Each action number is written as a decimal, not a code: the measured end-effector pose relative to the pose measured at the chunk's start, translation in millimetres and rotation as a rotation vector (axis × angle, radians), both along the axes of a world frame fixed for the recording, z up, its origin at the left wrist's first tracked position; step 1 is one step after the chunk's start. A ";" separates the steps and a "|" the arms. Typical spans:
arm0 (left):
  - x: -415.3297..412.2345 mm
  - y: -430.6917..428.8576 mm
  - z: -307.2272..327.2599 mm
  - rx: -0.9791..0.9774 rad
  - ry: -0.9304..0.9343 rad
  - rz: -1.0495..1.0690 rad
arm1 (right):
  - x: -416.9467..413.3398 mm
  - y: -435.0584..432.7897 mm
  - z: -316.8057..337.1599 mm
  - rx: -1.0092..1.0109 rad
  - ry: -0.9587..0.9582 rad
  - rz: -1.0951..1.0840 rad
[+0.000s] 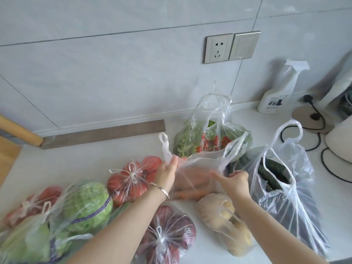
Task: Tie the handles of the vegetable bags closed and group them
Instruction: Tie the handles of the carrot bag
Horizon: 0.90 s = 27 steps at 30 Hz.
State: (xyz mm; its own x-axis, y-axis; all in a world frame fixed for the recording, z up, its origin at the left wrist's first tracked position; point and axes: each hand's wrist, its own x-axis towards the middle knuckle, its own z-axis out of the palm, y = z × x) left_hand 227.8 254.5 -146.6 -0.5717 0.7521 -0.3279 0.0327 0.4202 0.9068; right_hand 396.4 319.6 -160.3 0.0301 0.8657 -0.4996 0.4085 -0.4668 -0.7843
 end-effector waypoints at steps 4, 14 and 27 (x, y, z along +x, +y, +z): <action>-1.4 8.6 -5.0 0.072 -0.716 0.064 | -17.8 0.3 5.7 0.021 -0.053 0.196; -17.5 31.1 -34.7 0.230 -1.074 0.563 | -74.0 9.1 36.8 0.140 0.543 0.224; -2.1 30.1 -39.2 -0.047 -0.795 0.162 | -63.9 26.9 -16.9 -0.439 0.208 0.241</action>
